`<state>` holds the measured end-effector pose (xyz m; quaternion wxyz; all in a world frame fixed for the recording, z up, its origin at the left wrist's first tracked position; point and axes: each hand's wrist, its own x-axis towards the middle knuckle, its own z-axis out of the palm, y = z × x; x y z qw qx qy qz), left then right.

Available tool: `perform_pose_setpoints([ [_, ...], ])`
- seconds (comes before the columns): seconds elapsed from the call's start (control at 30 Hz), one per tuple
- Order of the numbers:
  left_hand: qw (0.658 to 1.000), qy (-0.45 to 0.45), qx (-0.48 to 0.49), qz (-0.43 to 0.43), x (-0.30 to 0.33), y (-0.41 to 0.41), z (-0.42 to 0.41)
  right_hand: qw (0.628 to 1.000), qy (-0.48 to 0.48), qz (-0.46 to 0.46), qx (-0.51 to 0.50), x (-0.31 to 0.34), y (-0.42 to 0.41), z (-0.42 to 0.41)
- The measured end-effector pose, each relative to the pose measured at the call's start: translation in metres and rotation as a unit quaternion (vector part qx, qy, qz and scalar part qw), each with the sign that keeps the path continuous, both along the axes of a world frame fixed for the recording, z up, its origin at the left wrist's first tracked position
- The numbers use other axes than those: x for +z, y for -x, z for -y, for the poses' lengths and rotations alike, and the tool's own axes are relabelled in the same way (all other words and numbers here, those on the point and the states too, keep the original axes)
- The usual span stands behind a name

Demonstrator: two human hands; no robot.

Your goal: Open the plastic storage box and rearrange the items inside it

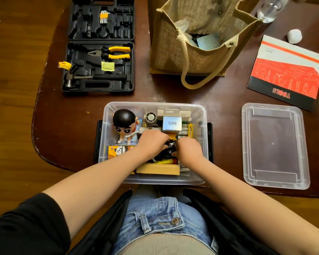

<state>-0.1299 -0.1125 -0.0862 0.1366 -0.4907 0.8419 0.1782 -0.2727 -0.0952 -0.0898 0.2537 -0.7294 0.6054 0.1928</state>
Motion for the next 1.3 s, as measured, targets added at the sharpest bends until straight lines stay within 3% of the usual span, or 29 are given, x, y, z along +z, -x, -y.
perform_pose_setpoints([
  [0.27,0.999,0.015,0.015,0.030,0.001,0.009,0.002,0.998,-0.002,0.023,-0.059,-0.003,-0.003,-0.003],
  [0.57,0.999,0.006,0.037,0.020,0.001,0.010,0.002,0.997,0.022,-0.028,-0.068,-0.003,-0.010,-0.004],
  [0.93,0.998,-0.020,0.051,-0.015,-0.001,0.005,0.003,0.992,-0.054,0.059,-0.098,-0.002,-0.002,-0.014],
  [1.1,0.999,-0.019,0.048,-0.014,-0.002,0.005,0.004,0.996,-0.028,0.032,-0.076,-0.004,-0.004,-0.020],
  [1.3,0.999,-0.022,0.046,-0.005,-0.003,0.006,0.006,0.992,-0.068,0.041,-0.095,-0.004,-0.005,-0.013],
])
